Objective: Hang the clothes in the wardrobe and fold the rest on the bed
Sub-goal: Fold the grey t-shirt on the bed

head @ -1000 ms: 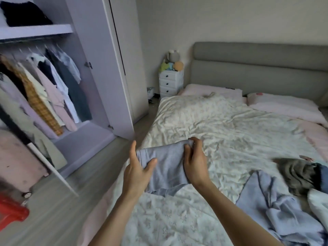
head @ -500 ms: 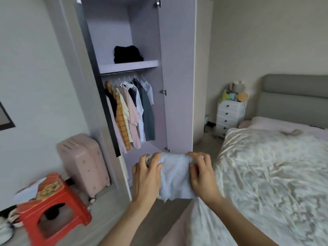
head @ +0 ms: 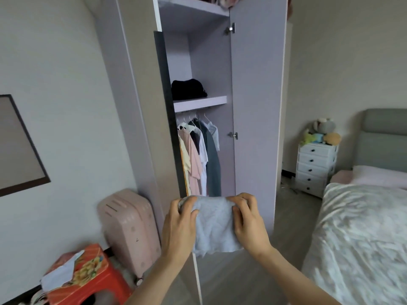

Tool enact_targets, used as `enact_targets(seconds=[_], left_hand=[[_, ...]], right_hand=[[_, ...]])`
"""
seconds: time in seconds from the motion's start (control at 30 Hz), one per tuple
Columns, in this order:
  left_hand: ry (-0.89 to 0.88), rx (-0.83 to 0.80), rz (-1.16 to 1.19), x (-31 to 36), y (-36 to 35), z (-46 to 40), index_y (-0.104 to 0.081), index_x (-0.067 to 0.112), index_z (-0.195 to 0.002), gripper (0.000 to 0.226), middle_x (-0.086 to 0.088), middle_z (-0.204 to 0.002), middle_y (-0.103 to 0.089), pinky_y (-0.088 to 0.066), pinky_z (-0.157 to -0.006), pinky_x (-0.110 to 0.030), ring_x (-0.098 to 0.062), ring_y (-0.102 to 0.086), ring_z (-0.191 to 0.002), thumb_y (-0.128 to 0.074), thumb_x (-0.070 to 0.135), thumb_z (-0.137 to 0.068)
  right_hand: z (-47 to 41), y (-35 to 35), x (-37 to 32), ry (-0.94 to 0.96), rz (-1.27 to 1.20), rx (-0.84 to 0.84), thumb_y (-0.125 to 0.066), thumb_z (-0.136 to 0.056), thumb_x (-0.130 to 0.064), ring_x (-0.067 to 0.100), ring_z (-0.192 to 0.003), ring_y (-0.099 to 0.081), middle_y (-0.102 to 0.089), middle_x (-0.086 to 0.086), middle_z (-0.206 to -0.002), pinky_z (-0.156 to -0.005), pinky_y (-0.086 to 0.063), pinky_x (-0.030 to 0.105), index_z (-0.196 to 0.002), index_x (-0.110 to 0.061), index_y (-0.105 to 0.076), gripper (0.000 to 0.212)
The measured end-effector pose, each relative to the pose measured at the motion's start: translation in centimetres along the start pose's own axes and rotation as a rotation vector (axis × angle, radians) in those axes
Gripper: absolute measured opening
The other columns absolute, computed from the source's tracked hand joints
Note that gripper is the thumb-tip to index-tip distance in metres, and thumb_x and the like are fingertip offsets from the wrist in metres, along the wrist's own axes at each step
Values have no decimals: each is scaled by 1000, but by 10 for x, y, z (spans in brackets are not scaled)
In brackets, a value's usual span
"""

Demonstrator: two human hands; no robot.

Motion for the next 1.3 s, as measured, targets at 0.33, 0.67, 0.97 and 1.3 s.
enact_targets(seconds=[0.33, 0.67, 0.97, 1.3], left_hand=[[-85, 35, 130, 6, -48, -88, -54, 17, -128, 36, -6, -116, -52, -49, -83, -40, -29, -58, -100, -56, 20, -93], [-156, 198, 54, 35, -184, -279, -53, 15, -127, 34, -5, -114, -49, -54, -63, -32, -21, -59, -83, -56, 22, -93], [-122, 260, -40, 48, -250, -492, -48, 18, -132, 37, -8, -122, -47, -50, -66, -41, -32, -59, -81, -50, 26, -96], [-152, 303, -63, 19, -297, -622, -45, 20, -133, 37, -8, -124, -45, -50, -71, -43, -31, -58, -87, -49, 26, -97]], right_hand=[[-78, -8, 59, 19, -76, 156, -44, -94, -1, -17, -100, -44, -34, -17, -111, -80, -38, 11, -113, -17, -57, 28], [-282, -15, 195, 163, -77, 238, -40, -92, -15, 7, -92, -49, -34, -13, -114, -82, -45, 30, -115, -20, -55, 27], [-502, -23, 264, 298, -27, 247, -38, -91, -19, 26, -90, -56, -38, 0, -122, -73, -49, 38, -121, -15, -53, 34], [-639, -69, 305, 372, 3, 222, -42, -95, -11, 26, -96, -53, -39, 8, -124, -78, -50, 42, -124, -12, -51, 30]])
Point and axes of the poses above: each hand's wrist, its own z-axis away from the middle knuckle, its own y-axis out of the back of the hand, x = y × z, the point moved 8 cm from there along -z, towards the middle knuckle
